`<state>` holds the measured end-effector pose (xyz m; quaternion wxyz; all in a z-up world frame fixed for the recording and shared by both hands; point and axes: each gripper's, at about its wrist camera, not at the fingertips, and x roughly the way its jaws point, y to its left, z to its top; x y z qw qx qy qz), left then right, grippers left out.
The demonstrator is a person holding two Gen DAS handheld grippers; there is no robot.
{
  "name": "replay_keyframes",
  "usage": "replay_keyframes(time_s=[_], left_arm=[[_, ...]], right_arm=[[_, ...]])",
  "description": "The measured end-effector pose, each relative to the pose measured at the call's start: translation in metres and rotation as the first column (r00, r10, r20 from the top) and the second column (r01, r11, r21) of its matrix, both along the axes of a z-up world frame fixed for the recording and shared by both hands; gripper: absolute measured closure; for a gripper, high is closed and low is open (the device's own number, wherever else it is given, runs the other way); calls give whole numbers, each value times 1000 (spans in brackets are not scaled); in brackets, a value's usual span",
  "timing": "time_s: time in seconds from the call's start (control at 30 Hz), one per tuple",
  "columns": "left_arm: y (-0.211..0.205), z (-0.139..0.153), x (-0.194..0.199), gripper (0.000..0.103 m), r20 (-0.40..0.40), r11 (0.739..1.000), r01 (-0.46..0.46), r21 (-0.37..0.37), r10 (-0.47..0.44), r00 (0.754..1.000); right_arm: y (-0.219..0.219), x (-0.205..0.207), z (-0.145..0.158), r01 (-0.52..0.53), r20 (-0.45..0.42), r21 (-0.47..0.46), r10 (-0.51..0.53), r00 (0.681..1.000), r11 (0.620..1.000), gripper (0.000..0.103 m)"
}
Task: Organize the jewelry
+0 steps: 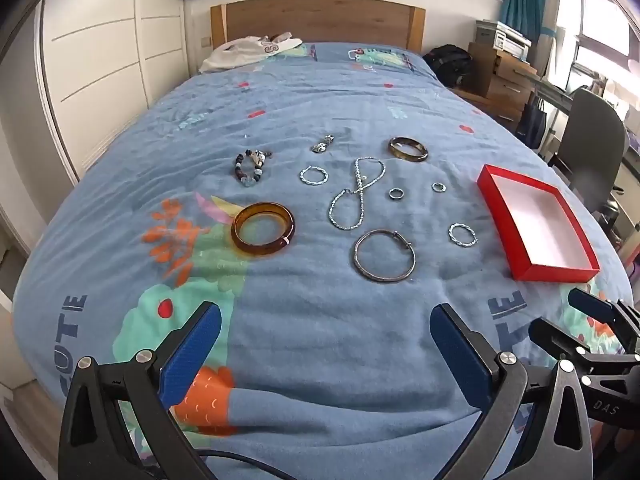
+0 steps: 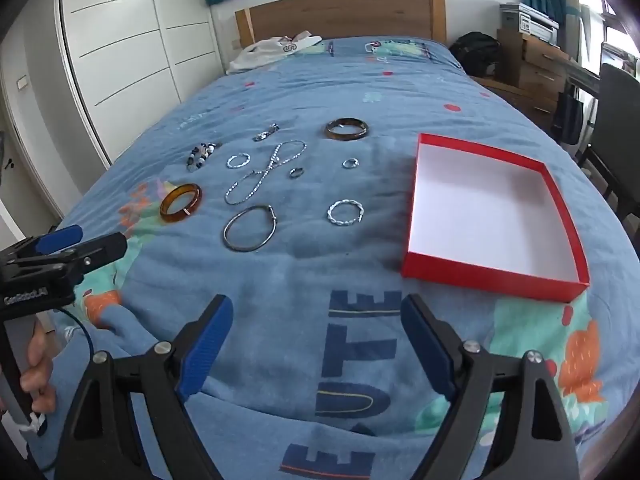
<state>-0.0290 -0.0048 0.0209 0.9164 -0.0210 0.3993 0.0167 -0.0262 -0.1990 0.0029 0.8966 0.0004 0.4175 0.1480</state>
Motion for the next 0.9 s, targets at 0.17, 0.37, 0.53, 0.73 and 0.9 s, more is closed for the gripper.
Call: replay_keyframes(time_s=[0.17, 0.37, 0.53, 0.73, 0.9], left_arm=[[1, -4, -5, 1, -25, 1000, -31, -3, 31, 999], [0, -6, -13, 1, -39, 999, -45, 5, 45, 998], [2, -1, -20, 1, -31, 997, -75, 10, 75, 997], [3, 1, -25, 1, -46, 997, -76, -1, 76, 996], [4, 3, -31, 2, -50, 997, -83, 12, 83, 995]], right_arm=[[4, -6, 5, 17, -20, 10, -17, 1000, 1000, 17], [8, -13, 11, 44, -18, -14, -44, 999, 999, 17], [9, -15, 16, 61, -26, -16, -62, 998, 998, 17], [17, -19, 29, 55, 7, -31, -55, 998, 998, 17], [23, -23, 37, 44, 22, -25, -43, 999, 999, 17]])
